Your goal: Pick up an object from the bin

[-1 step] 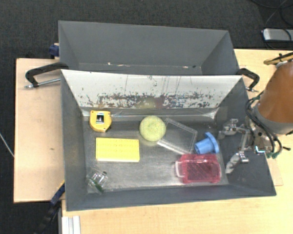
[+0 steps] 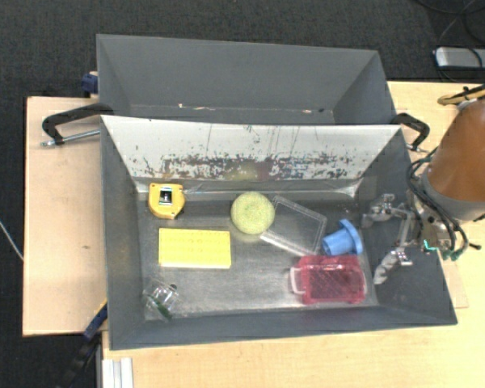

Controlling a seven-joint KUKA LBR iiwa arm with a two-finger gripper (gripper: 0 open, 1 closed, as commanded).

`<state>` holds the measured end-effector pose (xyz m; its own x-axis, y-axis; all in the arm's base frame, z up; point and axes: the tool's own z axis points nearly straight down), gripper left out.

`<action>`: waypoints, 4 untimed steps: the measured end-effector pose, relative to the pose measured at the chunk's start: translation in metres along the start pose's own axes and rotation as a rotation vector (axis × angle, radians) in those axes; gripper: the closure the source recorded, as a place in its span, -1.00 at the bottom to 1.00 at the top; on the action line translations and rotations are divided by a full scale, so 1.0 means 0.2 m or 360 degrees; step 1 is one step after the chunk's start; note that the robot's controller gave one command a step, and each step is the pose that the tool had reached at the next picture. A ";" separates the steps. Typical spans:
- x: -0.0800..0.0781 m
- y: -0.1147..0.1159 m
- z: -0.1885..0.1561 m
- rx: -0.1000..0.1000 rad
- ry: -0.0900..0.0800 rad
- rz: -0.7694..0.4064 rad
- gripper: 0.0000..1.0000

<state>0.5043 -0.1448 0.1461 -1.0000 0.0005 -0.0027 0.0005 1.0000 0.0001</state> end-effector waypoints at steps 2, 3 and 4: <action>-0.11 0.39 0.32 0.0000 -0.0032 0.0116 1.00; -0.11 0.39 0.32 0.0000 -0.0032 0.0116 1.00; -0.05 0.41 0.12 -0.0001 0.0000 0.0112 1.00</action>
Offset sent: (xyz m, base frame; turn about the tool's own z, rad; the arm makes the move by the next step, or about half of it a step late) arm 0.0145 0.0761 -0.0717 0.0748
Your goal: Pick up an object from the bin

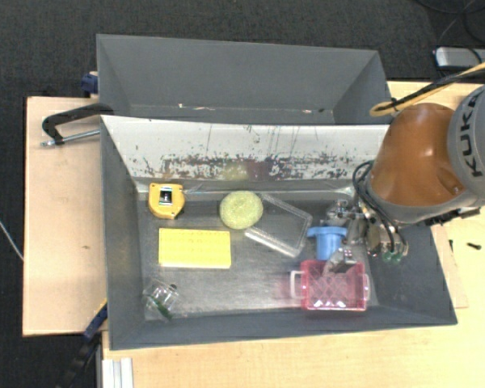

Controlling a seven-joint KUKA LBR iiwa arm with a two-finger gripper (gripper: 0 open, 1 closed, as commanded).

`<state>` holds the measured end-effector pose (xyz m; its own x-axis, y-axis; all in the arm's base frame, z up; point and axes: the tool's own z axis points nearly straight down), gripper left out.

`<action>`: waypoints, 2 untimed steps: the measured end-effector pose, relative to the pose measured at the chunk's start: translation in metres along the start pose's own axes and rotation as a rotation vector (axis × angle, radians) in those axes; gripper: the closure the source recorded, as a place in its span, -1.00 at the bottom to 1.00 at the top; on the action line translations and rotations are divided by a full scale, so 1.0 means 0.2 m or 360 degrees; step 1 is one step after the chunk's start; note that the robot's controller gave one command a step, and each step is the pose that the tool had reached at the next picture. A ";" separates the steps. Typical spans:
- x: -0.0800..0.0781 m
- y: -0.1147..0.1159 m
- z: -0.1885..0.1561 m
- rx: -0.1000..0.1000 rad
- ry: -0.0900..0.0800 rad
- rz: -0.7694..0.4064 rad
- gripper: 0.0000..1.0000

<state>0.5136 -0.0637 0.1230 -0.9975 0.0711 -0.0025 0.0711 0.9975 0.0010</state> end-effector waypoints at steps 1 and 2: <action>-0.03 -0.04 -0.11 0.0001 -0.0014 -0.0015 1.00; 0.00 0.03 -0.23 0.0000 0.0013 -0.0019 1.00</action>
Offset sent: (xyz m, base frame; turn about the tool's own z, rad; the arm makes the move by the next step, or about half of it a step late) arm 0.0020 0.0185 0.0870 -0.0155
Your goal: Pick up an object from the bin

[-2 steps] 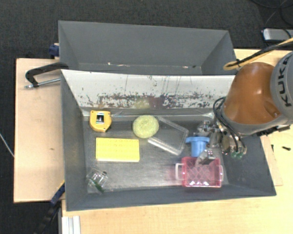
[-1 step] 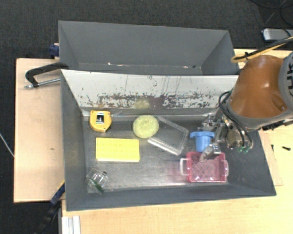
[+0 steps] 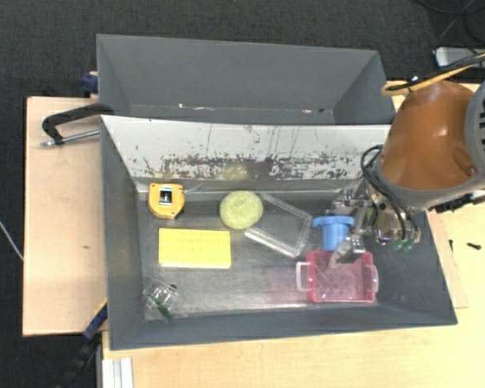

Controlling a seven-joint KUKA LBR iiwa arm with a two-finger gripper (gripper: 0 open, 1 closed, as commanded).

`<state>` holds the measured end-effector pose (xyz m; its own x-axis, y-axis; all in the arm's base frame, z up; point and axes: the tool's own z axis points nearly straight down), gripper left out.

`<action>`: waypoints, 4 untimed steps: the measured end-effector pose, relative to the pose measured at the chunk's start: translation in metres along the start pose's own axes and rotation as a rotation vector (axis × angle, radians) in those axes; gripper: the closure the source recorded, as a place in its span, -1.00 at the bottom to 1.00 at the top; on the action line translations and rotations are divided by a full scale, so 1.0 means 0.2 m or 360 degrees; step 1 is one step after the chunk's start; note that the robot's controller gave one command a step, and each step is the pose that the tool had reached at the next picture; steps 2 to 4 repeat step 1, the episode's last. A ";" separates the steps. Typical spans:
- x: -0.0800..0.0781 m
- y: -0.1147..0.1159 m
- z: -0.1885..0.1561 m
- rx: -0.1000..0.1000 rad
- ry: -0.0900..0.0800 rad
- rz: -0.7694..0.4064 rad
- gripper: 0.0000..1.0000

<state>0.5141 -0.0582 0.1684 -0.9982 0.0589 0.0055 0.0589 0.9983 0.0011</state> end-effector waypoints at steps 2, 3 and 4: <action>-0.02 -0.10 -0.23 -0.0001 -0.0016 -0.0012 1.00; -0.02 -0.10 -0.23 -0.0001 -0.0016 -0.0012 1.00; -0.02 -0.10 -0.23 -0.0001 -0.0016 -0.0012 1.00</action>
Offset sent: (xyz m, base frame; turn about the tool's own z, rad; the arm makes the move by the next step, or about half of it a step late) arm -0.0033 0.0093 0.1275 0.0512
